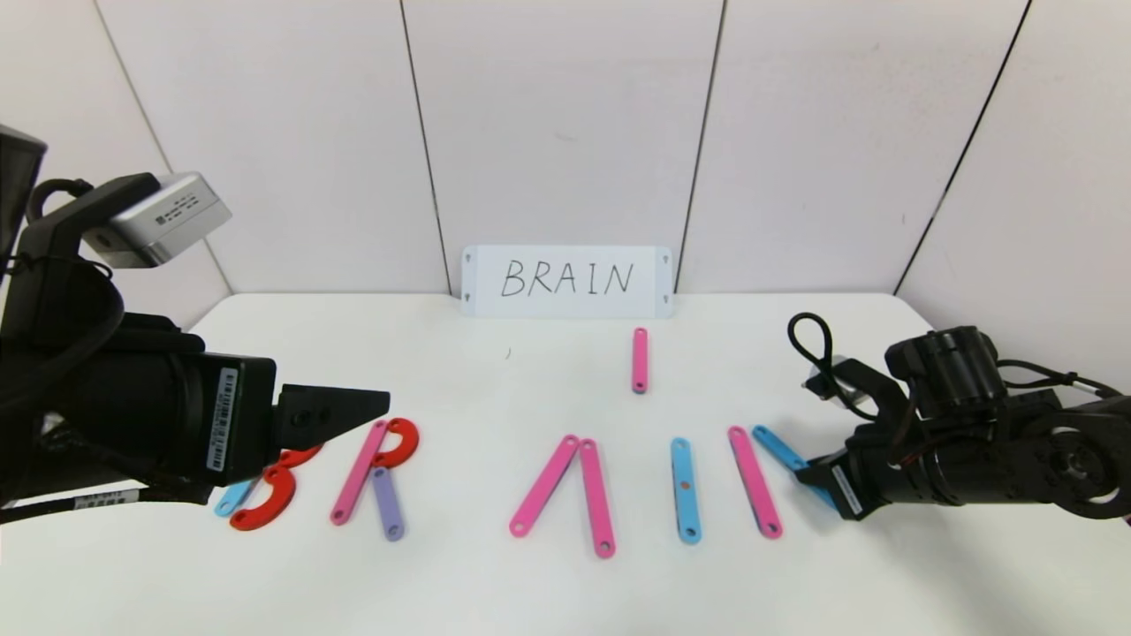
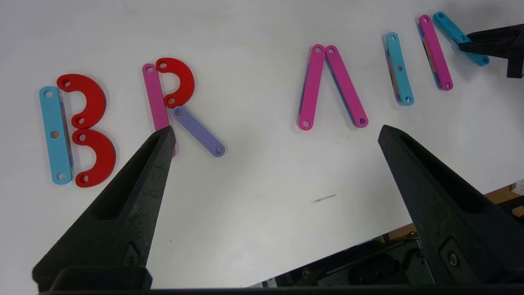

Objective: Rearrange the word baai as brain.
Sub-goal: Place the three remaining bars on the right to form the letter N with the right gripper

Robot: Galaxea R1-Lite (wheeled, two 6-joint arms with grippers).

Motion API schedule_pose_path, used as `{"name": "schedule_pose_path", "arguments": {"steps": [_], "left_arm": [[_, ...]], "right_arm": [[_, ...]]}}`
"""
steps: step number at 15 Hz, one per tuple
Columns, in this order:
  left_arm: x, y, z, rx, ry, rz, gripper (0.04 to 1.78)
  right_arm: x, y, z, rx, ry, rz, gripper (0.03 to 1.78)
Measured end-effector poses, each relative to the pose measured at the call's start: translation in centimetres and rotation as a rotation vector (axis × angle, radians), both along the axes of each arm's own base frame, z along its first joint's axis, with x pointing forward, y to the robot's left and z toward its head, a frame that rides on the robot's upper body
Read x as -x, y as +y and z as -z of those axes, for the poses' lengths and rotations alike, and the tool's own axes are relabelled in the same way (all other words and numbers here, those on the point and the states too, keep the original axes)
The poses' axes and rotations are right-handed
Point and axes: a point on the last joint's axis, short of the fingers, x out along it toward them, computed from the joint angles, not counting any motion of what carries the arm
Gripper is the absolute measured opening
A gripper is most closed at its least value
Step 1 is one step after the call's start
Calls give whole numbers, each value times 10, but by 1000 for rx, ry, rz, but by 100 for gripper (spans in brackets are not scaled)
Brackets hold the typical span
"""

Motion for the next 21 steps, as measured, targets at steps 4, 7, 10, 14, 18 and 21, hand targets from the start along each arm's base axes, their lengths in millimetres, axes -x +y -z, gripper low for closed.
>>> {"name": "schedule_pose_path", "arguments": {"steps": [4, 7, 10, 14, 18, 21], "left_arm": [[0, 0, 0, -1, 1, 0, 173], [0, 0, 0, 0, 1, 0, 173], [0, 0, 0, -1, 1, 0, 173], [0, 0, 0, 0, 0, 0, 173], [0, 0, 0, 1, -1, 0, 173], [0, 0, 0, 0, 0, 0, 173]], "right_arm": [[1, 4, -1, -2, -4, -9, 27], [1, 5, -1, -2, -4, -14, 27], [1, 7, -1, -2, -4, -19, 27], [1, 8, -1, 0, -1, -22, 27], [2, 7, 0, 2, 0, -23, 33], [2, 7, -1, 5, -3, -21, 58]]}}
